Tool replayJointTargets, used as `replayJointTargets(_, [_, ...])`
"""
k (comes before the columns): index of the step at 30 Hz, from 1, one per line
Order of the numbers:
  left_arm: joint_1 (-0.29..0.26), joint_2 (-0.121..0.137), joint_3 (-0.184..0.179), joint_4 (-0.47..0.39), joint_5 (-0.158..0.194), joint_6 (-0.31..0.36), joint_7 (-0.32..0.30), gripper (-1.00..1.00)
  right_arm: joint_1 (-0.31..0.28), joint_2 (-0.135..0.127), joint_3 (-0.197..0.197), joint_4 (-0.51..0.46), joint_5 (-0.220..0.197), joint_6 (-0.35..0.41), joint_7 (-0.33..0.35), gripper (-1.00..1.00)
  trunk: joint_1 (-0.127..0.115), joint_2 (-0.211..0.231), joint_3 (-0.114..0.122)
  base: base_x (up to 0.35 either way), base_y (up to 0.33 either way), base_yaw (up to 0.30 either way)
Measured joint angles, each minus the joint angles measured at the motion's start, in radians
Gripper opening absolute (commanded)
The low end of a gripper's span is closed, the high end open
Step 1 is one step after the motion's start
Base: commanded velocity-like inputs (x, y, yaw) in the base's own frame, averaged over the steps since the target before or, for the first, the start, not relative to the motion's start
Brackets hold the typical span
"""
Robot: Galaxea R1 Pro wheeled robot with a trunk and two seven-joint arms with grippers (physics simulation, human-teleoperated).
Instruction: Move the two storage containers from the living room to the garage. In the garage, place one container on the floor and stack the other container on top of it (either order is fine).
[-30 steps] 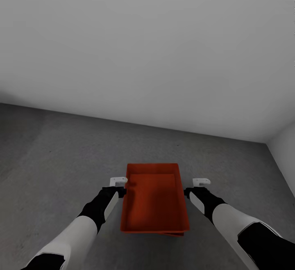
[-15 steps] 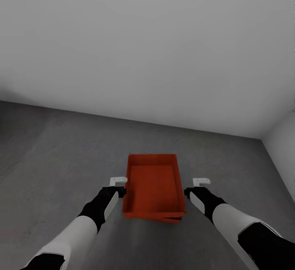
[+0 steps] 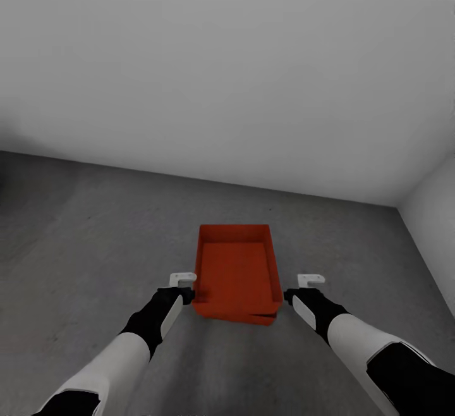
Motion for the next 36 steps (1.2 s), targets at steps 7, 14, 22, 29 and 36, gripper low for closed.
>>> replayJointTargets(7, [0.0, 0.001, 0.0, 0.004, 0.0, -0.001, 0.0, 1.0, 0.0, 0.0, 0.0, 0.0, 0.0, 0.0, 0.0, 1.0, 0.0, 0.0, 0.01, -0.005, 0.0, 0.0])
replayJointTargets(14, [0.0, 0.001, 0.0, 0.008, 0.0, -0.001, 0.001, 1.0, 0.0, 0.001, 0.001, 0.0, 0.0, 0.0, 0.0, 1.0, 0.0, 0.0, 0.021, 0.0, 0.0, 0.0])
replayJointTargets(22, [0.0, 0.002, 0.0, 0.012, 0.002, 0.001, -0.004, 1.0, 0.0, 0.003, 0.002, 0.019, -0.004, -0.005, -0.001, 1.0, 0.0, 0.0, 0.034, 0.0, 0.0, 0.0])
replayJointTargets(29, [0.0, 0.002, 0.0, 0.037, 0.008, 0.001, -0.011, 1.0, 0.0, 0.013, 0.0, 0.106, -0.006, -0.072, 0.003, 1.0, 0.0, 0.0, 0.045, 0.0, 0.0, 0.0])
replayJointTargets(36, [0.0, 0.009, 0.003, 0.157, 0.006, -0.005, -0.011, 1.0, 0.027, 0.014, -0.001, 0.188, -0.007, -0.124, 0.015, 1.0, 0.0, 0.0, 0.056, 0.0, 0.0, 0.0])
